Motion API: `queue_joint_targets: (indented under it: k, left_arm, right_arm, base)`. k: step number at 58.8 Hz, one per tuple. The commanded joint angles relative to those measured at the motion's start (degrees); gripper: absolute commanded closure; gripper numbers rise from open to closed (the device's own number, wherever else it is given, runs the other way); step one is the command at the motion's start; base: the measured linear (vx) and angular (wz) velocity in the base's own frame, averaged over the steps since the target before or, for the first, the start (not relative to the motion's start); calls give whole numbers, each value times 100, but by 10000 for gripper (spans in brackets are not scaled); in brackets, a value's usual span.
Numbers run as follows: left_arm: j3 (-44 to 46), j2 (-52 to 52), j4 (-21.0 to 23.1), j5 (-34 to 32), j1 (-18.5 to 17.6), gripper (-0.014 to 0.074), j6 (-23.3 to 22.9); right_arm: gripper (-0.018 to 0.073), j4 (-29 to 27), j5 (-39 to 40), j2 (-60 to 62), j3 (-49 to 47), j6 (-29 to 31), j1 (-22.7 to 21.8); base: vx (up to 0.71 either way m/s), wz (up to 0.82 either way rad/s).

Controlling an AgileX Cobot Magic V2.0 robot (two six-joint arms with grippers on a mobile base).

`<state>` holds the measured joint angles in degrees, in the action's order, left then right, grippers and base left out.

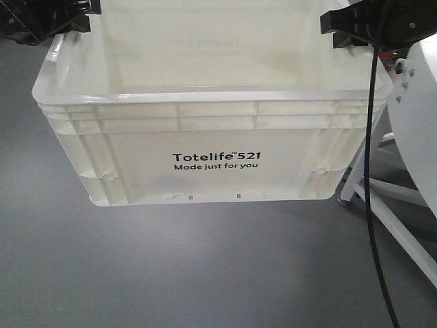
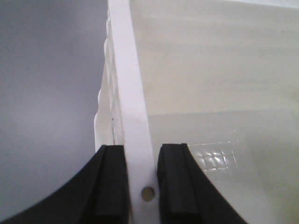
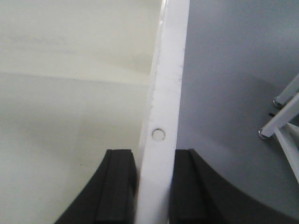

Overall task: Place moving items into box and shelve
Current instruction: 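Hold the white crate by its rims with both grippers while driving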

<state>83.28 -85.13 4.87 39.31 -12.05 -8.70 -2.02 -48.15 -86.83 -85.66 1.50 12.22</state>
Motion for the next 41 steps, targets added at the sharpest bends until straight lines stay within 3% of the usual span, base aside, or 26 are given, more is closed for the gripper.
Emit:
queue_joint_targets:
  k: [1, 41]
  left_arm:
    - [314, 328, 329, -858, -82, 612, 84]
    - [314, 328, 329, -853, -82, 612, 84]
  right_arm:
    - [572, -292, 843, 304, -290, 83, 43]
    - [572, -276, 841, 304, -290, 83, 43]
  base:
    - [2, 45]
    - [6, 48]
